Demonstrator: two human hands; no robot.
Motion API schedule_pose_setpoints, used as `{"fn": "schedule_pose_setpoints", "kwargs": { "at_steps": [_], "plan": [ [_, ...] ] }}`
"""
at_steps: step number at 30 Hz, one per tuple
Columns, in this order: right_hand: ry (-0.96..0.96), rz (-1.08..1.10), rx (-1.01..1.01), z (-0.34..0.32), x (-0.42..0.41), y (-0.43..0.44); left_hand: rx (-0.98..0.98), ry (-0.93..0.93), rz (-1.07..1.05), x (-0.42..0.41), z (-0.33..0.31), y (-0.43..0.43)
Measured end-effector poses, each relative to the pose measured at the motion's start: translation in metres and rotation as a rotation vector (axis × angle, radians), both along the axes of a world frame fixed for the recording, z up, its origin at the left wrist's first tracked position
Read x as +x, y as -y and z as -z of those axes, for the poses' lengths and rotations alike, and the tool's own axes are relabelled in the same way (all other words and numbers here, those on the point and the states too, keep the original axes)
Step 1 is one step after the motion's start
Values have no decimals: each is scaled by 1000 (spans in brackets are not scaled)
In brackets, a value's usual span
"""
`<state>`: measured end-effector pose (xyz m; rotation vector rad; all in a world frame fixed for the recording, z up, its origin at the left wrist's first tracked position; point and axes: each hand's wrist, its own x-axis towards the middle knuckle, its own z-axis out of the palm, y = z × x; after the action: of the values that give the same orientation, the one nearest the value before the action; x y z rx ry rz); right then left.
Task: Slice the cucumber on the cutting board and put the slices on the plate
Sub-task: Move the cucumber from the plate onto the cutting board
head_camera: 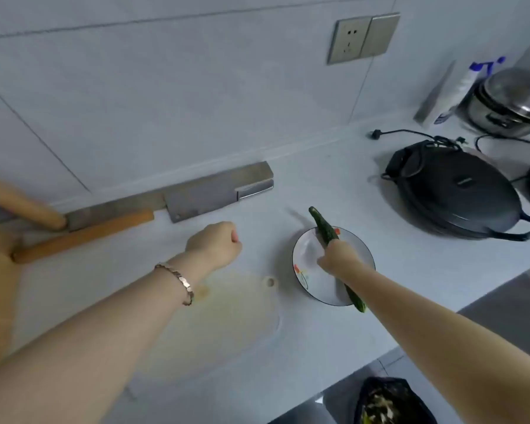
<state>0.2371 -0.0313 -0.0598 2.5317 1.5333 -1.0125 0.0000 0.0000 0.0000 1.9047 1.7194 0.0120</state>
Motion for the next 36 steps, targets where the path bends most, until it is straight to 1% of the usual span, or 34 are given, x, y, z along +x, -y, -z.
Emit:
{"fn": "schedule_pose_setpoints", "kwargs": {
  "at_steps": [2,4,8,12,15,19,21,23,25,27,29,33,34,36],
  "plan": [
    [110,79,-20,9,12,3,-30,-1,-18,4,9,-2],
    [163,117,-60,25,25,5,-64,1,-39,6,17,-2],
    [163,112,-110,44,39,-1,-79,66,-95,7,23,-9],
    [92,94,-131,45,48,-2,-63,98,-145,5,25,-10],
    [128,-47,-13,28,35,-6,21,174,-227,2,20,-6],
    [152,-401,189,5,-20,-24,302,228,-371,-20,7,3],
    [119,-586,254,4,-60,-30,368,234,-426,-41,4,8],
    [73,-771,263,11,-98,-29,335,213,-470,-64,10,15],
    [28,-931,230,24,-131,-24,232,162,-485,-84,23,23],
    [-7,-1021,200,40,-151,-22,132,113,-481,-98,38,30],
    [-14,-1055,166,53,-162,-25,69,97,-487,-107,53,36],
    [-30,-1082,82,60,-156,-32,19,95,-466,-105,71,34],
    [-47,-1043,102,58,-151,-38,12,92,-454,-102,74,30],
    [-79,-876,213,50,-138,-65,-3,80,-426,-98,78,17]
  ]
}}
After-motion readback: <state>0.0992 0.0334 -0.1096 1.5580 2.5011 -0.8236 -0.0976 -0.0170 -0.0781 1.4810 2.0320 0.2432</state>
